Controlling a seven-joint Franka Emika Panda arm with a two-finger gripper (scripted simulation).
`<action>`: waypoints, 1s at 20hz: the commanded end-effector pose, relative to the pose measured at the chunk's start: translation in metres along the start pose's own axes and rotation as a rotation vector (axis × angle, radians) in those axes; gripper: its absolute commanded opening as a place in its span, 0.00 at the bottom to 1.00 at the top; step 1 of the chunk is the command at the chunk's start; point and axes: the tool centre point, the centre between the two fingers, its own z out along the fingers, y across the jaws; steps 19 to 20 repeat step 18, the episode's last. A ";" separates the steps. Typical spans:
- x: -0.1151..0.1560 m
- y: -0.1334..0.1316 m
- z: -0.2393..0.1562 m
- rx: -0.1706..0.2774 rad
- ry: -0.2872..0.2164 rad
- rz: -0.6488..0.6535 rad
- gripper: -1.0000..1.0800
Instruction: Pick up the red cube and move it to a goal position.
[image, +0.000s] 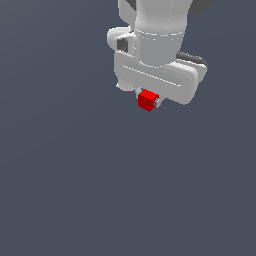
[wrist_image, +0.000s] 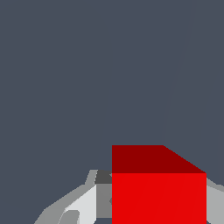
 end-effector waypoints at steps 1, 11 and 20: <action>-0.006 -0.002 -0.025 -0.001 -0.001 0.000 0.00; -0.017 -0.009 -0.081 0.000 -0.001 -0.001 0.00; -0.018 -0.010 -0.091 0.000 -0.001 -0.001 0.00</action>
